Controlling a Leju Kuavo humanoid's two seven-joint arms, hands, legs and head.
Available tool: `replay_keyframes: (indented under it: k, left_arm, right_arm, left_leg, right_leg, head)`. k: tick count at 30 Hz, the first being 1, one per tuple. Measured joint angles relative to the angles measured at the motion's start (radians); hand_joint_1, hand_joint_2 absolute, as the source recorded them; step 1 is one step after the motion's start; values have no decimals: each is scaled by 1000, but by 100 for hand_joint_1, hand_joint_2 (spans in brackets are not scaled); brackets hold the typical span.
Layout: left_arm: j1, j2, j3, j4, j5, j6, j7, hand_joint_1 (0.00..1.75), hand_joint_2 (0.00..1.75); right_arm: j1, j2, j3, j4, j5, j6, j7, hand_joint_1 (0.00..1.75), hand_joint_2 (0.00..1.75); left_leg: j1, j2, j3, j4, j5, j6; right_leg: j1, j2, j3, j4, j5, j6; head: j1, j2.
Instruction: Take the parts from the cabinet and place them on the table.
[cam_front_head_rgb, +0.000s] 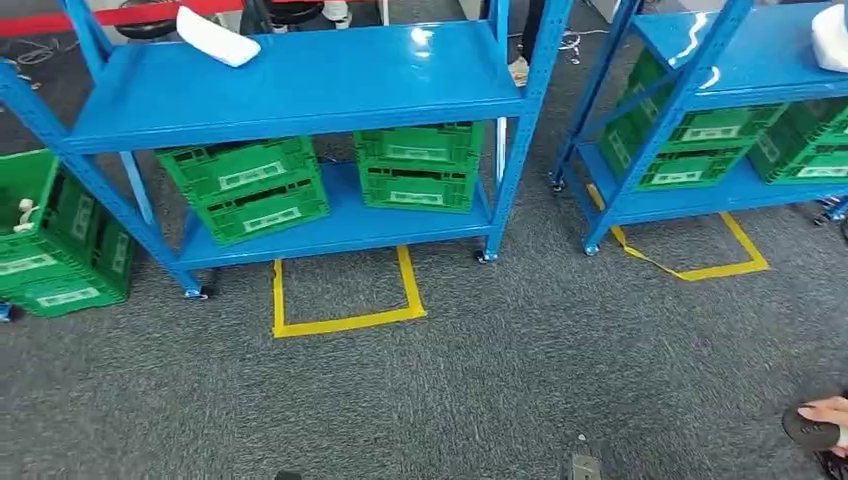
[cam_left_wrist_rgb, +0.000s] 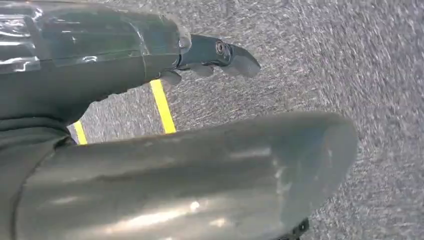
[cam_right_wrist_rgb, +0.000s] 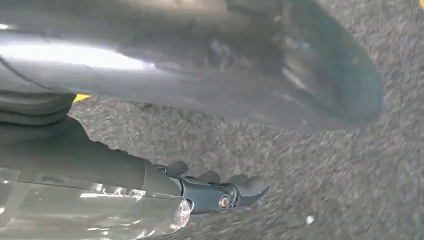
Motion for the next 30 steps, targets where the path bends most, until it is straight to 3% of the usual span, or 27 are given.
replay_keyframes:
  k: [2,3,4,5,6,8,9,10,12,13,14,15,17,18,19,20,21,23,24,25,27,28,29,30]
  left_arm:
    - [4,0,0,0,0,0,1,0,0]
    - [5,0,0,1,0,0,3,0,0]
    - [6,3,0,2,0,0,4,0,0]
    - [5,2,0,2,0,0,5,0,0]
    - [3,2,0,2,0,0,6,0,0]
    - [1,3,0,2,0,0,7,0,0]
    - [3,3,0,2,0,0,7,0,0]
    - [4,3,0,3,0,0,8,0,0]
    - [4,3,0,3,0,0,8,0,0]
    - [4,4,0,3,0,0,9,0,0]
    - [2,3,0,4,0,0,8,0,0]
    - [0,3,0,4,-1,0,8,0,0]
    - [3,3,0,5,-2,0,7,0,0]
    - [3,3,0,5,-2,0,7,0,0]
    - [2,3,0,6,-2,0,7,0,0]
    - [1,4,0,6,-2,0,6,0,0]
    - [0,3,0,6,-2,0,5,0,0]
    - [-2,0,0,6,-2,0,0,0,0]
    - [-1,0,0,6,-2,0,-2,0,0]
    - [1,0,0,6,-2,0,-4,0,0]
    - [1,2,0,6,-2,0,-7,0,0]
    - [1,2,0,6,-2,0,-10,0,0]
    - [1,0,0,6,-2,0,-11,0,0]
    - [0,-1,0,6,-2,0,-11,0,0]
  right_arm:
    - [-6,0,0,1,0,0,0,0,0]
    - [-7,1,1,1,0,0,0,0,0]
    - [-10,5,1,1,0,0,0,0,0]
    - [-11,3,1,1,0,0,0,0,0]
    - [-9,4,1,1,2,0,0,0,0]
    - [-2,4,1,2,1,0,1,0,0]
    - [-1,4,1,3,1,0,1,0,0]
    - [-1,4,1,3,1,0,1,0,0]
    - [-4,6,1,3,1,0,1,0,0]
    - [-6,6,1,3,1,0,1,0,0]
    - [-6,6,1,3,2,0,1,0,0]
    - [-7,6,1,3,3,0,1,0,0]
    - [-9,6,1,3,5,0,1,0,0]
    - [-9,6,1,3,5,0,1,0,0]
    - [-10,6,1,3,5,0,1,0,0]
    - [-11,6,1,3,5,0,1,0,0]
    - [-11,7,2,3,6,0,1,0,0]
    - [-4,6,2,3,5,-1,1,0,0]
    - [-4,5,2,4,5,-2,1,0,0]
    - [-6,5,2,4,4,-3,3,0,0]
    - [-15,5,1,5,-4,-3,13,0,0]
    - [-19,5,1,5,-5,-2,15,0,175]
    - [-25,5,2,5,-6,0,21,0,175]
    - [-27,1,2,5,-10,3,26,0,175]
  left_leg:
    - [9,-19,-9,-5,9,-14]
    - [4,-33,-12,-6,12,-21]
    - [1,8,-13,5,-1,-21]
    - [-5,83,-30,37,-31,-26]
    - [0,108,-62,99,-71,-33]
    - [12,116,-131,247,-135,-45]
    - [16,116,-146,280,-138,-51]
    - [20,118,-135,264,-117,-55]
    - [25,136,-61,133,-38,-61]
    - [24,178,-5,38,1,-62]
    - [9,228,14,5,-24,-61]
    - [13,213,10,0,-18,-43]
    - [7,191,4,4,-20,-28]
    - [8,178,2,2,-18,-22]
    - [13,163,4,-1,-13,-14]
    - [13,150,2,-1,-11,-11]
    - [13,137,2,-1,-10,-6]
    - [8,113,2,0,-9,4]
    - [4,98,2,0,-8,7]
    - [0,88,4,0,-7,8]
    - [-8,74,7,0,-7,8]
    - [-12,71,9,0,-7,8]
    - [-11,70,9,-1,-7,8]
    - [-16,68,3,3,-7,6]
  right_leg:
    - [7,-16,3,1,1,0]
    - [2,-28,6,-10,9,-3]
    - [-3,-47,11,-24,18,-3]
    - [-4,-54,15,-33,21,-8]
    - [-4,-69,15,-34,23,-11]
    - [-3,-102,14,-33,21,-9]
    - [-3,-119,13,-31,19,-7]
    - [-4,-131,14,-30,17,-4]
    - [-8,-152,15,-22,10,5]
    - [-10,-160,17,-15,4,13]
    - [-3,-168,16,-11,-2,22]
    - [-1,-175,16,-5,-6,29]
    - [-2,-193,23,-10,-5,34]
    - [-3,-205,27,-12,-6,38]
    - [-8,-194,26,-8,-18,48]
    - [-10,-145,17,23,-45,51]
    - [-11,-114,-4,75,-78,51]
    - [-7,-98,-72,227,-148,48]
    - [-7,-96,-100,282,-160,44]
    - [-5,-95,-107,288,-146,38]
    - [4,-93,-69,176,-57,16]
    - [12,-90,-32,85,-7,2]
    - [20,-85,-9,29,1,-14]
    - [20,-85,-7,11,2,-18]
  head:
    - [7,0]
    - [7,0]
    - [8,0]
    - [-2,0]
    - [-15,0]
    - [-27,0]
    - [-31,0]
    - [-36,0]
    - [-40,0]
    - [-42,0]
    - [-48,0]
    - [-53,0]
    - [-37,0]
    - [-39,0]
    - [-38,0]
    - [-32,0]
    - [-27,0]
    - [-20,0]
    - [-13,0]
    - [-6,0]
    - [9,0]
    - [10,0]
    - [9,0]
    - [1,0]
